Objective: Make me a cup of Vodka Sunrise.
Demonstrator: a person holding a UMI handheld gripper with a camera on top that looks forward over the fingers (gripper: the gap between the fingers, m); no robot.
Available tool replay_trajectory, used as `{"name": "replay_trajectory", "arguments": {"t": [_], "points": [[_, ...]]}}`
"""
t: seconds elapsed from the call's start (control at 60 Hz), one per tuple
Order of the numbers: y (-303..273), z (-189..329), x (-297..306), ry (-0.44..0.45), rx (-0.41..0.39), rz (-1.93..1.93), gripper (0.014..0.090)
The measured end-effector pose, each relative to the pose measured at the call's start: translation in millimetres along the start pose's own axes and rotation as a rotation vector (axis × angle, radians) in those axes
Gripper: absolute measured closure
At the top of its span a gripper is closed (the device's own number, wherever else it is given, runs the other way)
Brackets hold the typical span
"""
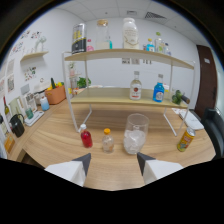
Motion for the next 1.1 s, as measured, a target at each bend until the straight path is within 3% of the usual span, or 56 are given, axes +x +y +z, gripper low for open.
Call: {"name": "replay_trajectory", "arguments": {"t": [0.233, 0.583, 0.8, 0.933, 1.1], "points": [[-21, -34, 79, 0.112, 0.017, 0.059, 0.0182], [-219, -29, 147, 0.120, 0.269, 0.064, 0.0185], [-305, 5, 154, 0.086, 0.361, 0.031, 0.0199], [-322, 33, 159, 0.104, 0.368, 0.024, 0.0294], [-329, 56, 165, 0.126, 0.353, 0.036, 0.0558]]}}
